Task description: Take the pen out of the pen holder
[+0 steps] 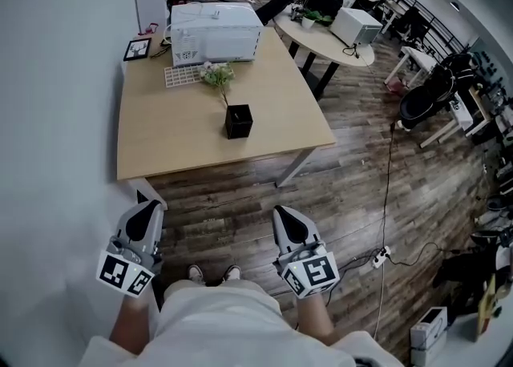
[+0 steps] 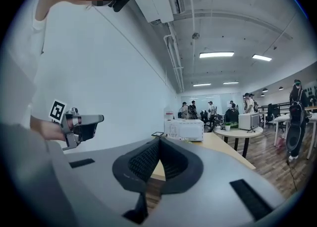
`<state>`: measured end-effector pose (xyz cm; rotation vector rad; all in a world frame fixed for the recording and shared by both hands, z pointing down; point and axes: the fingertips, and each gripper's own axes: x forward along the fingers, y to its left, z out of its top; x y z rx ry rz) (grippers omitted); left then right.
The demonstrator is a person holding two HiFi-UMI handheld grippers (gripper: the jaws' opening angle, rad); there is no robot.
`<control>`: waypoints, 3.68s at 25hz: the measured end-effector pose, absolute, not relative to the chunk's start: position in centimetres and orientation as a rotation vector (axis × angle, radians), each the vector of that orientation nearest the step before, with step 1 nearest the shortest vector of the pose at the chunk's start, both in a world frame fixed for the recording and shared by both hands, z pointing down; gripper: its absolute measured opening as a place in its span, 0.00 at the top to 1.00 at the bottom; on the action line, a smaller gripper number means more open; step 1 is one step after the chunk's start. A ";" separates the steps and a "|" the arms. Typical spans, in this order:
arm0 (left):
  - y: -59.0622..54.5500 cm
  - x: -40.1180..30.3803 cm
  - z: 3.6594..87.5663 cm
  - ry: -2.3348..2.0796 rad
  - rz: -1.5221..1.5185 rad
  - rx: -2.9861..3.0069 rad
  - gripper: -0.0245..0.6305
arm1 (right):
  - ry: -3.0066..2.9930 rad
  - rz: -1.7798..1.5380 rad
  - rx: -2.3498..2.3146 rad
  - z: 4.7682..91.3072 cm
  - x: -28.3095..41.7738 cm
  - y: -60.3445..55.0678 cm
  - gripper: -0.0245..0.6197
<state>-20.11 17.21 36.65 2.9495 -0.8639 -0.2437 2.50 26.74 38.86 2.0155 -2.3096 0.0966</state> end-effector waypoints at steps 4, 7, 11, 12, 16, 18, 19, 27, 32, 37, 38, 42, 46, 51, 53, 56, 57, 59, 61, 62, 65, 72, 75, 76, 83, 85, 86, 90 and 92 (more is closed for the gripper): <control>17.3 -19.0 36.2 -0.854 -0.251 2.959 0.94 | -2.284 0.073 2.054 38.6 4.0 27.0 0.96; 17.1 -18.3 36.1 -0.852 -0.256 2.962 0.94 | -2.254 0.047 2.073 38.4 5.3 27.0 0.96; 16.9 -17.3 35.8 -0.857 -0.261 2.963 0.94 | -2.289 0.048 2.057 37.7 6.8 26.8 0.79; 16.9 -17.1 35.8 -0.861 -0.261 2.962 0.94 | -2.295 0.041 2.051 37.5 7.2 26.7 0.77; 17.3 -16.3 35.8 -0.887 -0.254 2.958 0.94 | -2.340 0.008 2.023 36.4 8.9 26.6 0.56; 17.5 -16.3 35.9 -0.909 -0.249 2.954 0.94 | -2.361 -0.011 2.000 36.0 9.5 26.5 0.54; 17.6 -16.4 35.9 -0.922 -0.245 2.951 0.94 | -2.373 -0.018 1.990 35.9 9.7 26.5 0.52; 18.0 -18.0 37.4 -1.033 -0.204 2.902 0.94 | -2.452 0.029 1.991 36.6 10.5 25.1 0.33; 16.3 -18.3 38.9 -1.039 -0.174 2.857 0.94 | -2.439 0.063 1.933 37.9 9.4 23.1 0.33; 12.3 -16.0 40.4 -0.953 -0.172 2.849 0.94 | -2.390 0.101 1.905 39.4 9.5 19.9 0.33; 11.0 -15.5 40.6 -0.936 -0.173 2.850 0.94 | -2.376 0.110 1.909 39.6 9.7 19.0 0.33; 4.8 -14.3 40.9 -0.903 -0.192 2.850 0.94 | -2.333 0.140 1.904 40.3 10.3 13.8 0.33; -2.0 -13.2 41.3 -0.855 -0.194 2.838 0.94 | -2.292 0.108 1.876 39.5 10.7 7.2 0.33; -9.1 -11.7 41.8 -0.767 -0.208 2.834 0.94 | -2.234 0.126 1.893 39.3 11.2 0.7 0.33; -11.6 -11.4 42.5 -0.735 -0.207 2.815 0.94 | -2.210 0.139 1.896 39.8 11.0 -1.3 0.33; -14.0 -10.5 43.9 -0.684 -0.208 2.770 0.94 | -2.160 0.139 1.875 40.7 10.7 -3.5 0.33; -14.4 -10.1 44.2 -0.666 -0.210 2.758 0.94 | -2.135 0.128 1.865 40.8 10.7 -4.0 0.33; -15.1 -9.1 44.6 -0.634 -0.209 2.743 0.94 | -2.083 0.107 1.851 41.0 11.2 -4.5 0.33; -15.7 -8.1 44.6 -0.605 -0.206 2.741 0.94 | -2.053 0.108 1.859 41.0 12.0 -4.9 0.33; -16.0 -7.6 44.6 -0.595 -0.208 2.743 0.94 | -2.047 0.117 1.867 41.1 12.4 -5.1 0.33; -16.8 -6.3 44.5 -0.584 -0.213 2.741 0.94 | -2.033 0.137 1.876 41.4 13.6 -5.8 0.34; -17.5 -2.9 42.6 -0.606 -0.237 2.782 0.94 | -2.109 0.113 1.817 41.4 16.0 -8.7 0.37; -17.6 -1.8 41.4 -0.605 -0.216 2.831 0.94 | -2.118 0.076 1.768 41.7 16.7 -10.2 0.38; -17.9 -1.7 41.2 -0.622 -0.215 2.835 0.94 | -2.128 0.078 1.750 42.0 16.7 -10.7 0.38; -17.9 -2.7 41.2 -0.751 -0.178 2.814 0.94 | -2.197 0.178 1.630 46.3 16.1 -12.6 0.48; -17.7 -3.2 41.5 -0.789 -0.164 2.796 0.94 | -2.227 0.204 1.580 47.3 15.3 -13.3 0.51; -17.6 -3.4 41.6 -0.807 -0.158 2.788 0.94 | -2.238 0.210 1.550 47.7 14.8 -13.6 0.54; -17.5 -4.5 41.9 -0.870 -0.141 2.763 0.94 | -2.256 0.241 1.453 49.8 13.4 -15.0 0.59; -17.4 -5.0 42.1 -0.901 -0.136 2.748 0.94 | -2.265 0.268 1.423 50.7 13.0 -15.4 0.62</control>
